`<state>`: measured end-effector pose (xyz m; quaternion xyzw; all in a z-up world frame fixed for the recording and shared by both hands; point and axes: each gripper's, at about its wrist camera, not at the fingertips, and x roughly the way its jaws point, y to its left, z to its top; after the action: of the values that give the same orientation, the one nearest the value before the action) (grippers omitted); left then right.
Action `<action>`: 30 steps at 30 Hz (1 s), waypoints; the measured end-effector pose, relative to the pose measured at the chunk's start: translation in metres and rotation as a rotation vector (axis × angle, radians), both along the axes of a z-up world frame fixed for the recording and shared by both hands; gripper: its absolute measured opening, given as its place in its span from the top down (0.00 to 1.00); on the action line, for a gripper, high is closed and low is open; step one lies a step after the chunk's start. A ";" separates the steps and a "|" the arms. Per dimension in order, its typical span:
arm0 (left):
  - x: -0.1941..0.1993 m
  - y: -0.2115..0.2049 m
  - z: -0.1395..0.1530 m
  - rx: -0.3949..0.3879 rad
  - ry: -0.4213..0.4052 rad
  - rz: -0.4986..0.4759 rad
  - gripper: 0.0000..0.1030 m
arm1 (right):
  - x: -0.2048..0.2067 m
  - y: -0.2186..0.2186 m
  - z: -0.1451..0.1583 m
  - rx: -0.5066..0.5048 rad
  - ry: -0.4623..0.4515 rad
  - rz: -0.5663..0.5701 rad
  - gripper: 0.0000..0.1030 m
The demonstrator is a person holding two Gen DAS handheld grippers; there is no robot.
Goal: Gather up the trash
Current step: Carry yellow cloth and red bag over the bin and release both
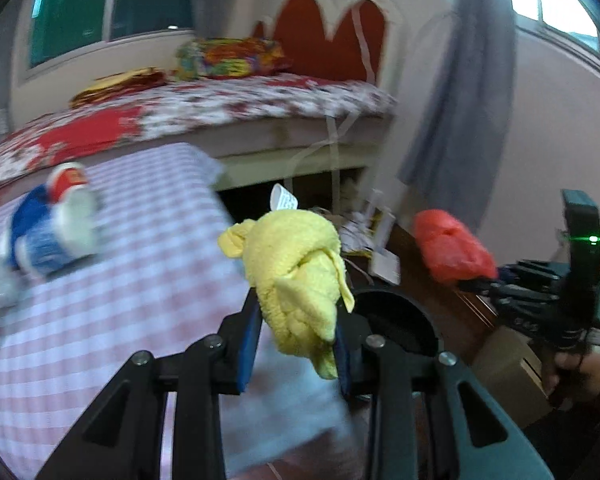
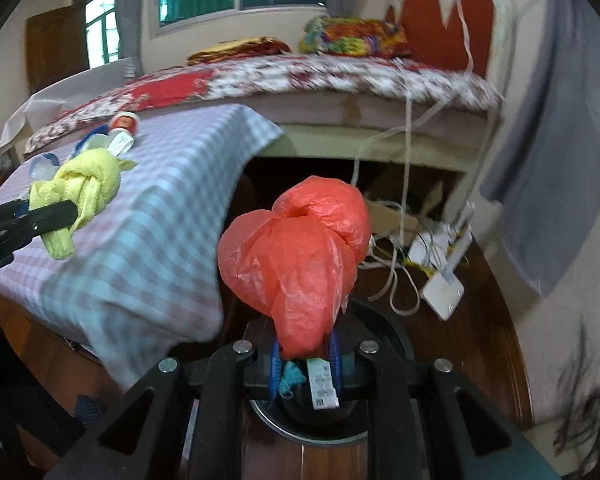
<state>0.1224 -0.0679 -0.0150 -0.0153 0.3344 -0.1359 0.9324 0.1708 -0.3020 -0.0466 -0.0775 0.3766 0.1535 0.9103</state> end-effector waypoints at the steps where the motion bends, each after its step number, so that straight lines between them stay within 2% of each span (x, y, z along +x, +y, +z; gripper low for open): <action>1: 0.001 -0.009 -0.002 0.002 0.005 -0.019 0.67 | 0.000 -0.006 -0.004 0.004 0.010 -0.010 0.80; 10: 0.011 -0.087 -0.036 0.017 0.097 -0.163 0.67 | 0.001 -0.054 -0.036 0.021 0.070 -0.073 0.80; 20: 0.032 -0.112 -0.086 0.021 0.236 -0.186 0.65 | 0.018 -0.065 -0.080 0.002 0.187 -0.057 0.80; 21: 0.036 -0.112 -0.088 0.010 0.250 -0.190 0.57 | 0.019 -0.064 -0.086 -0.003 0.204 -0.045 0.78; 22: 0.039 -0.112 -0.092 -0.003 0.269 -0.184 0.43 | 0.021 -0.062 -0.093 -0.017 0.225 -0.035 0.73; 24: 0.041 -0.114 -0.095 0.011 0.271 -0.163 0.33 | 0.027 -0.059 -0.110 -0.114 0.254 -0.057 0.31; 26: 0.041 -0.116 -0.094 0.027 0.266 -0.155 0.32 | 0.028 -0.062 -0.119 -0.173 0.250 -0.091 0.27; 30: 0.042 -0.117 -0.096 0.046 0.263 -0.150 0.24 | 0.033 -0.078 -0.117 -0.180 0.267 -0.141 0.25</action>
<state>0.1648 -0.1848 -0.1112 0.0137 0.4571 -0.1944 0.8678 0.2041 -0.3796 -0.1634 -0.1108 0.5109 0.0640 0.8501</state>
